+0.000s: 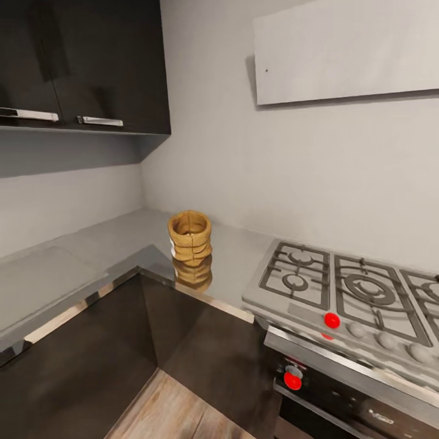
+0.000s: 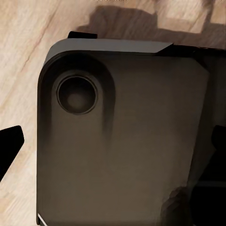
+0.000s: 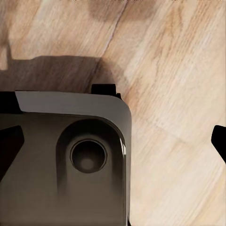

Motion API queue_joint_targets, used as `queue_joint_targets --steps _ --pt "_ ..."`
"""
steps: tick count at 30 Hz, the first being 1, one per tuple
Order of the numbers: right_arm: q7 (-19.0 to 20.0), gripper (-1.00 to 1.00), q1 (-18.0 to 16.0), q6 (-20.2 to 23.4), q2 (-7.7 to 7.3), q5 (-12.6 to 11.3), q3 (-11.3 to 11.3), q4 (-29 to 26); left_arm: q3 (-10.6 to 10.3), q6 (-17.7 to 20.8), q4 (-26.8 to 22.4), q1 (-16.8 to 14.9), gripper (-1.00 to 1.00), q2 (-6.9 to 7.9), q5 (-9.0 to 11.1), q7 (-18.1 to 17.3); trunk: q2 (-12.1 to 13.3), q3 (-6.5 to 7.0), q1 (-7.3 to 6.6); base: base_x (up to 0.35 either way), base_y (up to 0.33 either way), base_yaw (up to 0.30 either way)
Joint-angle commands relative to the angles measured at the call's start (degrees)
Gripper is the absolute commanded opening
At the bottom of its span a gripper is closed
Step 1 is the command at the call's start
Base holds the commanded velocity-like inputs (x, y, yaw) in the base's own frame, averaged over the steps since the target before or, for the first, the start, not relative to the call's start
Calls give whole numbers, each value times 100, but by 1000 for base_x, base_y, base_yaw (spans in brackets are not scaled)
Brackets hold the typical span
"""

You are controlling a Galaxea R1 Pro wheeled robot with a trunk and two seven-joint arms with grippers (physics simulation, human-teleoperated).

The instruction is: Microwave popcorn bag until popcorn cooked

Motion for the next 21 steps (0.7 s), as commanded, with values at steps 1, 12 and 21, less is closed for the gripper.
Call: queue_joint_targets --steps 1,12,21 --pt "13 100 -7 -33 -5 33 -49 18 13 -14 -1 -2 100 -4 42 2 -3 -5 0 12 6 0" --pt "13 100 -3 -33 -5 33 -49 18 22 -23 3 -2 100 -12 50 75 -3 -5 0 1 1 0" --pt "13 100 -6 -33 -2 33 -49 18 22 -23 3 -2 100 -21 50 159 278 120 -154 0 0 0"
